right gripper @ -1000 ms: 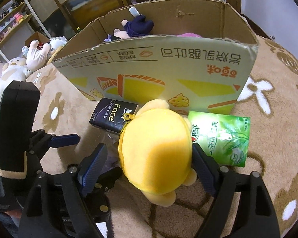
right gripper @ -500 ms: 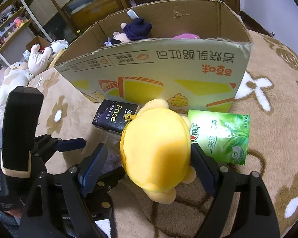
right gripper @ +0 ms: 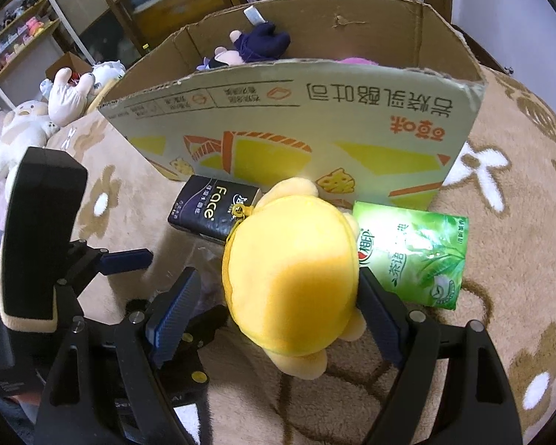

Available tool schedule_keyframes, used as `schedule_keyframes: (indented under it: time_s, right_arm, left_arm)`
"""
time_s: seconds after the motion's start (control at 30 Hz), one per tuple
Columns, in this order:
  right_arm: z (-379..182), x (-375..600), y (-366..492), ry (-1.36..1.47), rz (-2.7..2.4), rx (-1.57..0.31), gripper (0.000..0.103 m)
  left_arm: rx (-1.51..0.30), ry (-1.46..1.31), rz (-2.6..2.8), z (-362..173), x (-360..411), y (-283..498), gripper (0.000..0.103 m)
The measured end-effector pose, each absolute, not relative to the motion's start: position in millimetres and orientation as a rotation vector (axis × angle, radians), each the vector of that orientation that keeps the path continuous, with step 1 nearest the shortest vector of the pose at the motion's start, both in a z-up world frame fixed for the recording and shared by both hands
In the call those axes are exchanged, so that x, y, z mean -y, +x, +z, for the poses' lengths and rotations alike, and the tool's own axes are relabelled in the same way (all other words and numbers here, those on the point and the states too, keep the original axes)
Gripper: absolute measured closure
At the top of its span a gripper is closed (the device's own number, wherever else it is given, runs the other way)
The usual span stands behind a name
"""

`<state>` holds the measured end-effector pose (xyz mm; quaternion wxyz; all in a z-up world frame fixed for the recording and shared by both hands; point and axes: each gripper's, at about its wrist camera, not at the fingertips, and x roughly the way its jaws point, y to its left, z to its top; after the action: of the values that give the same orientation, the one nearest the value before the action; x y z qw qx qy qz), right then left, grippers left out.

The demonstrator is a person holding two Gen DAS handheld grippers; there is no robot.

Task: Organize soft objects
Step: 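Close right tool on yellow plush while left tool grasps bagged purple toy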

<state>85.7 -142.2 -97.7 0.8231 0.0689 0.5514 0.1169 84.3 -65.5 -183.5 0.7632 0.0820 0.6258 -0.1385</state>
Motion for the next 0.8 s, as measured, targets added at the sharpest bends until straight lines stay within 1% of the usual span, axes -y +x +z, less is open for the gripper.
schedule_keyframes:
  time_s: [0.03, 0.1, 0.13, 0.17, 0.2, 0.3, 0.33, 0.63, 0.8]
  right_arm:
    - [-97, 142, 86, 0.144, 0.247, -1.175, 0.015]
    - [-96, 141, 86, 0.143, 0.242, -1.178, 0.015]
    - [-97, 140, 86, 0.143, 0.240, -1.183, 0.016]
    - [-96, 139, 86, 0.136, 0.233, -1.188, 0.020]
    - [-96, 138, 86, 0.129, 0.227, -1.190, 0.021]
    - [-95, 136, 85, 0.127, 0.228, -1.197, 0.021]
    - [-95, 135, 86, 0.124, 0.228, -1.199, 0.021]
    - [-106, 124, 94, 0.085, 0.212, -1.213, 0.017]
    - [-107, 122, 94, 0.083, 0.197, -1.209, 0.018]
  left_arm:
    - [-1.358, 0.175, -0.298, -184, 65, 84, 0.018]
    - [-1.352, 0.167, -0.285, -183, 62, 83, 0.025]
    - [-1.351, 0.162, -0.281, -182, 60, 82, 0.027]
    - [-1.349, 0.158, -0.276, -181, 59, 82, 0.031]
    - [-1.348, 0.158, -0.267, -181, 58, 81, 0.036]
    - [-1.344, 0.169, -0.248, -179, 55, 78, 0.046]
    - [-1.344, 0.167, -0.246, -179, 55, 78, 0.048]
    - [-1.348, 0.153, -0.238, -182, 47, 75, 0.048]
    - [-1.350, 0.132, -0.223, -181, 48, 73, 0.049]
